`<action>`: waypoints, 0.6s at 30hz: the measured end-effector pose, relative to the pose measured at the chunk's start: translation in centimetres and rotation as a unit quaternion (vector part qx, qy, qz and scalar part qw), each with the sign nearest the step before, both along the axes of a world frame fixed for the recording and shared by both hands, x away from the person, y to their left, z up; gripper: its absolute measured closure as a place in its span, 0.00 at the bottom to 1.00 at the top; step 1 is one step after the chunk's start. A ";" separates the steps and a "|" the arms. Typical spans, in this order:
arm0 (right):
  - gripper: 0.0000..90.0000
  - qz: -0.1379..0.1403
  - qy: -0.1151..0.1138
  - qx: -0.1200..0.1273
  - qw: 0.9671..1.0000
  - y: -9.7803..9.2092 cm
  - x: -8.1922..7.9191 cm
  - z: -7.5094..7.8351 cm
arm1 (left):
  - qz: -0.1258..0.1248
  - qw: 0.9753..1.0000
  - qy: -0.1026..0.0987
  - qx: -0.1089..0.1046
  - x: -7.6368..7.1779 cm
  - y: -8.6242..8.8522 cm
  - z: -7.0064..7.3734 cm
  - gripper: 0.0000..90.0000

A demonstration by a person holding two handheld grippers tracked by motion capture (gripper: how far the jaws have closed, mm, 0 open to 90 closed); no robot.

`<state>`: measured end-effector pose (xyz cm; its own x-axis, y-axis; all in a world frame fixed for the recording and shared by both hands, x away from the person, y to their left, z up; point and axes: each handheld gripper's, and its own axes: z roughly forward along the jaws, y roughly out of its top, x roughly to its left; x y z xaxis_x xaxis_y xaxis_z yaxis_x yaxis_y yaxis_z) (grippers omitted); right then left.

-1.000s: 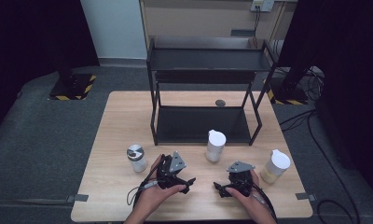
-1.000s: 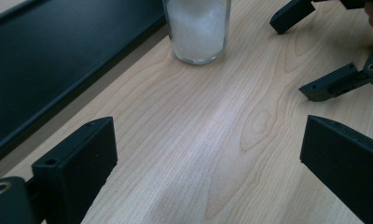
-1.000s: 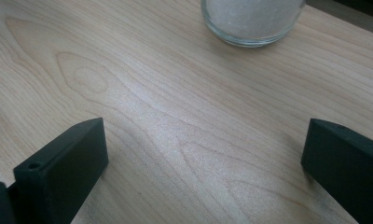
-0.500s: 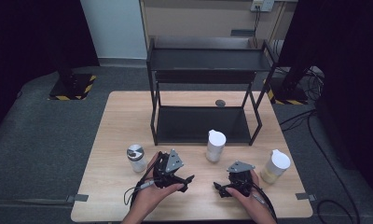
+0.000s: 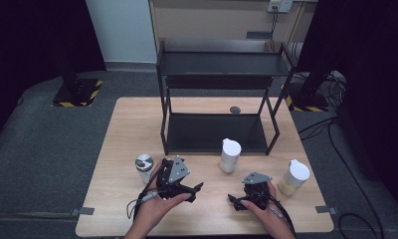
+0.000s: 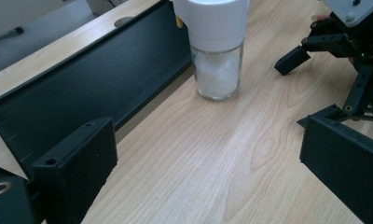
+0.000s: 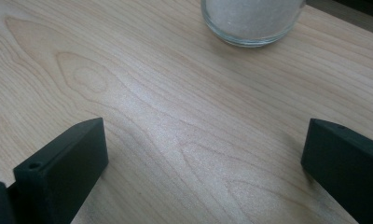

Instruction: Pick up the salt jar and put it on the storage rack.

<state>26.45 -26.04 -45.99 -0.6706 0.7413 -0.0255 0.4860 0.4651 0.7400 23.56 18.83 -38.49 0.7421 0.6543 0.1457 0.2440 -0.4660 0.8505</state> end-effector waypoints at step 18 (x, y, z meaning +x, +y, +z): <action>0.01 0.000 0.000 0.000 1.000 0.0 0.0 0.0 | 0.027 0.999 -0.042 -0.010 -1.6 2.6 1.7 0.03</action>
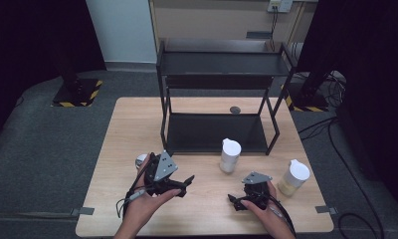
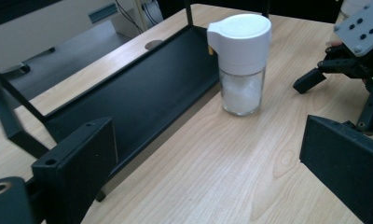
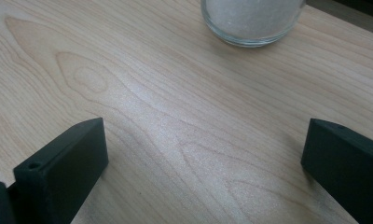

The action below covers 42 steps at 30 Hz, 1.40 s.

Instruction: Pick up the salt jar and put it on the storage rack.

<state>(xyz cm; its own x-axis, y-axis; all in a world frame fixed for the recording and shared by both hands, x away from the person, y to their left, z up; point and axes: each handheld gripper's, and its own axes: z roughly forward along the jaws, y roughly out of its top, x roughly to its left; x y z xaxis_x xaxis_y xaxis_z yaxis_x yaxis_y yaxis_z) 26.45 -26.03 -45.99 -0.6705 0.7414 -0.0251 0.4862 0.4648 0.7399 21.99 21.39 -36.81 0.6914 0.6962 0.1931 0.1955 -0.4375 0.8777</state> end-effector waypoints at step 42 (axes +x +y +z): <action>0.01 0.000 0.000 0.000 1.000 0.0 0.0 0.0 | 0.084 0.996 0.000 0.018 0.7 6.2 -1.9 0.04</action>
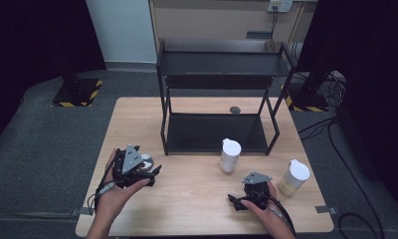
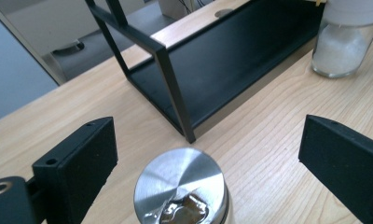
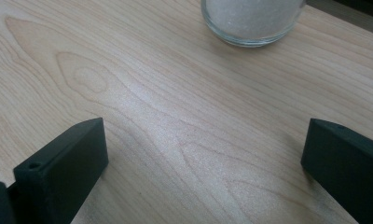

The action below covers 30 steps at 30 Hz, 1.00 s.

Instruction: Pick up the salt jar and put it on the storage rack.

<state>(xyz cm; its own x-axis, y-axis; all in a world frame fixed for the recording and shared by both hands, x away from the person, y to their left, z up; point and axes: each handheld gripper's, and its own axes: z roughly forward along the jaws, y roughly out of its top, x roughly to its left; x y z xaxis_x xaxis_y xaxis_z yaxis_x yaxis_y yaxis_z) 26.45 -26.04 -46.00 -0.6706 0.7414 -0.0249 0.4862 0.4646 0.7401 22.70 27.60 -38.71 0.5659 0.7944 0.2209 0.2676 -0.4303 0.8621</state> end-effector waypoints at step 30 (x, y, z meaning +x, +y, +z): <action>0.01 0.000 0.000 0.000 1.000 0.0 0.0 0.0 | -0.005 0.997 0.076 0.016 2.5 1.3 -2.4 0.03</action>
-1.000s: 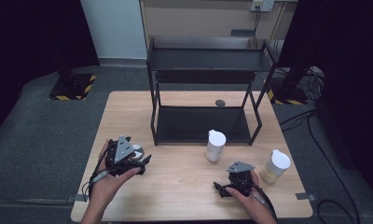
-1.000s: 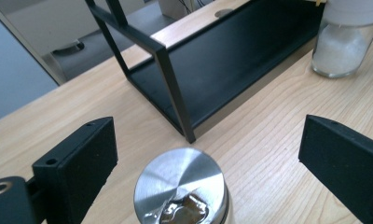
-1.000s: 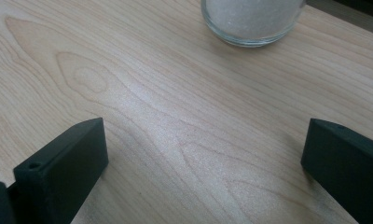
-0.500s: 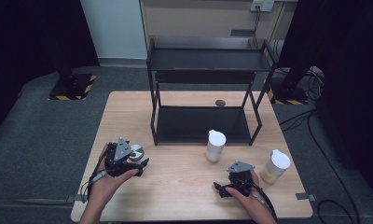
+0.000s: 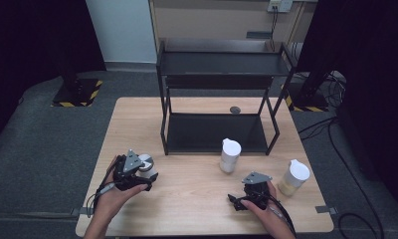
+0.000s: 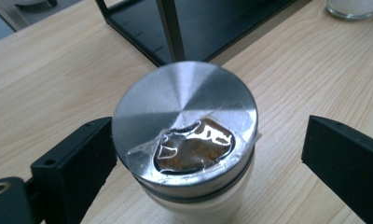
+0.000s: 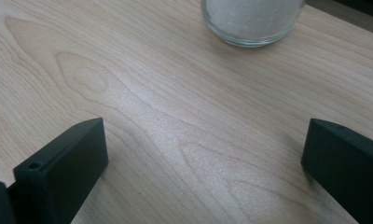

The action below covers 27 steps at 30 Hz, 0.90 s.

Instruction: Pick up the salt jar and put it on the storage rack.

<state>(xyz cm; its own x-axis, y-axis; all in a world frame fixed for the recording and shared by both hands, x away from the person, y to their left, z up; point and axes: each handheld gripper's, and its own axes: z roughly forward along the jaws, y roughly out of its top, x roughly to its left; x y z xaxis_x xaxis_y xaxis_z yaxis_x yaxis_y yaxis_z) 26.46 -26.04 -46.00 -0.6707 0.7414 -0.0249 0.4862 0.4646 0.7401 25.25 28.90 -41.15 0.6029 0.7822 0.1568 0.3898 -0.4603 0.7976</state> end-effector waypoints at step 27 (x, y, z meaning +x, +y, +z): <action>0.01 0.000 0.000 0.000 1.000 0.0 0.0 0.0 | -0.005 1.000 0.023 0.004 1.2 0.5 -1.7 0.18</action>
